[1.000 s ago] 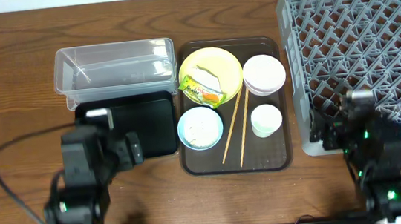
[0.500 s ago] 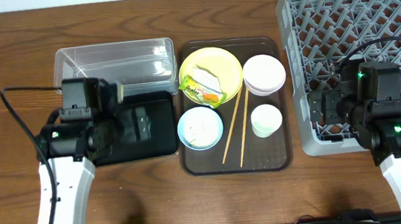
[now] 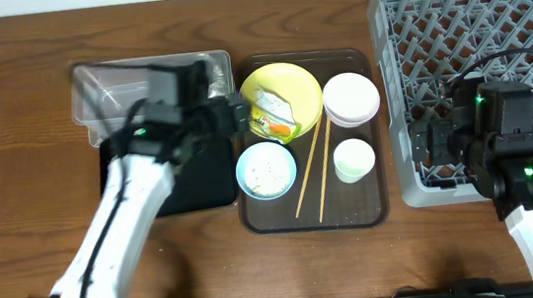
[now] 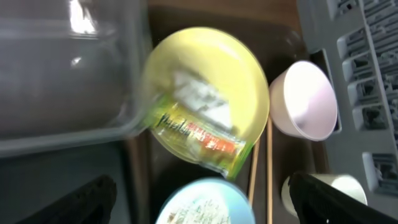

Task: Sort waste into correct bins and load items into the dishwasher rack
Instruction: 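Reach the left gripper to the yellow plate and grasp the snack wrapper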

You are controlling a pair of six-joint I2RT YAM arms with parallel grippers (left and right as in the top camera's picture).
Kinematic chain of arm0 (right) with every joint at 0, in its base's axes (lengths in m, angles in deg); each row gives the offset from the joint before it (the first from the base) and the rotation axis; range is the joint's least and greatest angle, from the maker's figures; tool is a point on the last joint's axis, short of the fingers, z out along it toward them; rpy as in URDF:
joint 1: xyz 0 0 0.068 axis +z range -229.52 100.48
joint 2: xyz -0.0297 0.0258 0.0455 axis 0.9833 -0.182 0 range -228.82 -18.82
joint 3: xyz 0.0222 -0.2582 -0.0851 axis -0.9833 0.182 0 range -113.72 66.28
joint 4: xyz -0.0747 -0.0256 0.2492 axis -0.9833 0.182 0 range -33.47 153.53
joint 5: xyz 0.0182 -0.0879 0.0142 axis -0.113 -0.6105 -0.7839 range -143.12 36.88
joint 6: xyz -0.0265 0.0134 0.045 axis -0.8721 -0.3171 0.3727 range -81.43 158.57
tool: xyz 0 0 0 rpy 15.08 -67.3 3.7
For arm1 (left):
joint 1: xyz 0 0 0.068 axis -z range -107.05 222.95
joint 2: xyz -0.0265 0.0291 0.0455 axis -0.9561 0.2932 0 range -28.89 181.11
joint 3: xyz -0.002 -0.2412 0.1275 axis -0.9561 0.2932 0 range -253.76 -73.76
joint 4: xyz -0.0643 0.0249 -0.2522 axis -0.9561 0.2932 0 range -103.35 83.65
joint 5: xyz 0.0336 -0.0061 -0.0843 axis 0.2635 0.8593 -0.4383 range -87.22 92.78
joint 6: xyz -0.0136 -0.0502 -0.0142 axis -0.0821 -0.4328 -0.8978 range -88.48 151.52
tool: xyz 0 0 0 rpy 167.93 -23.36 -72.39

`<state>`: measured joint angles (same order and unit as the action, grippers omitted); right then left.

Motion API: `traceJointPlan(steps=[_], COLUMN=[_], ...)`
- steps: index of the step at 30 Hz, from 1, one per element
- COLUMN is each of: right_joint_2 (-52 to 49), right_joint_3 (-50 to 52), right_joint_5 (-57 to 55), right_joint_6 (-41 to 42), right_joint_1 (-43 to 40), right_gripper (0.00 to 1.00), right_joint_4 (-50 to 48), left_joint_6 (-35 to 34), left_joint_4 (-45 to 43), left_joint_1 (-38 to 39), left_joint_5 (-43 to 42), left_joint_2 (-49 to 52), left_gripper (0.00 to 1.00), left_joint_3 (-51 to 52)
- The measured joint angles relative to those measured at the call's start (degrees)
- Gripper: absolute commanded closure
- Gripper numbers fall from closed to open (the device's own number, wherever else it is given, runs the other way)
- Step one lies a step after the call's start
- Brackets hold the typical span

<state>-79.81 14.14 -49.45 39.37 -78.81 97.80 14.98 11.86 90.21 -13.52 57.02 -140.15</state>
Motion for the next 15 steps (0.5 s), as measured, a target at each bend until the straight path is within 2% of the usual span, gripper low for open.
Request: traceJointPlan(steps=[7, 15], right_joint_2=[0.0, 0.0], right_joint_3=[0.0, -0.1], right_joint_5=[0.0, 0.0], right_joint_6=[0.0, 0.0], right_joint_1=[0.0, 0.0], right_gripper=[0.01, 0.01], right_joint_4=[0.0, 0.0], left_joint_6=[-0.5, -0.1], left_joint_4=[-6.6, -13.7], left_joint_1=[7.3, 11.3], left_joint_5=[8.2, 12.0], left_joint_2=[8.4, 20.3], left_gripper=[0.09, 0.09], left_joint_3=[-1.9, -1.9])
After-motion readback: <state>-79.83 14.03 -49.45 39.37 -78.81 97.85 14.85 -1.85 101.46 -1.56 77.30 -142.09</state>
